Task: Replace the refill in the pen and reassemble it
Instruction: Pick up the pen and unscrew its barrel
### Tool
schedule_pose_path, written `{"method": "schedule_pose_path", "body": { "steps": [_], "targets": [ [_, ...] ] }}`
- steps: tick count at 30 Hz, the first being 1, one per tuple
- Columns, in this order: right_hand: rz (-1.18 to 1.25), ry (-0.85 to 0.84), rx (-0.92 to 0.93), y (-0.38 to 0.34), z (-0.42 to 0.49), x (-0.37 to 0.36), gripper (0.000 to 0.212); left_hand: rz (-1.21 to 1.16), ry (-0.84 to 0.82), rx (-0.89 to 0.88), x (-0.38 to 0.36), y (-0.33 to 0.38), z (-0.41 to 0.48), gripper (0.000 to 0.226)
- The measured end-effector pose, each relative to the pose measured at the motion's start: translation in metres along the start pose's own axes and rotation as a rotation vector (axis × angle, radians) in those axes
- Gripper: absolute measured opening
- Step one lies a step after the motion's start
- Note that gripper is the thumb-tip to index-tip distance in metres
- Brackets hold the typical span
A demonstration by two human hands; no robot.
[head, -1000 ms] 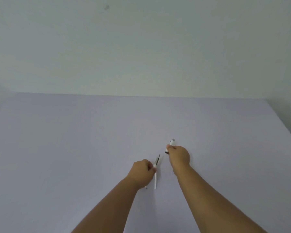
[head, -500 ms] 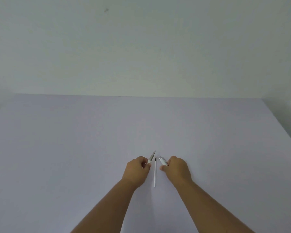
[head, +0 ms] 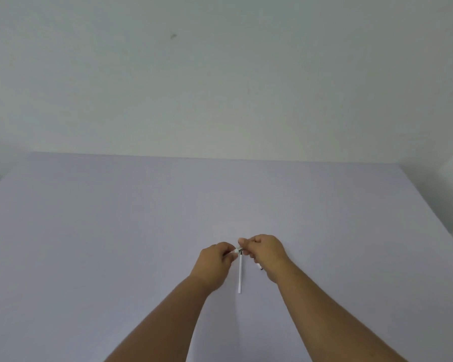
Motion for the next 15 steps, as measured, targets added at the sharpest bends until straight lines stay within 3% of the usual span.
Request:
{"method": "schedule_pose_path", "body": {
  "steps": [5,7,11,15],
  "targets": [
    [0.074,-0.060,0.086,-0.011,-0.003,0.002,0.006,-0.136,-0.162,0.065,0.000,-0.004,-0.004,0.023],
    [0.079,-0.117,0.078,-0.010,-0.004,0.001,0.002,-0.087,-0.163,0.052,0.001,-0.001,-0.005,0.023],
    [-0.085,-0.153,0.027,-0.008,-0.006,0.003,0.023,0.020,-0.125,-0.001,0.004,0.008,-0.007,0.020],
    [-0.059,-0.204,0.070,-0.013,-0.006,0.001,0.004,0.095,-0.091,-0.040,0.006,0.016,-0.010,0.020]
  ]
}}
Point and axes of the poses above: each hand's wrist, its own z-axis towards the middle knuckle, its own x-axis out of the back of the hand, y = z × x, the point moved 9 cm from there along z, towards the middle knuckle, and after that the axes turned 14 degrees about x, right-handed, at the moved point
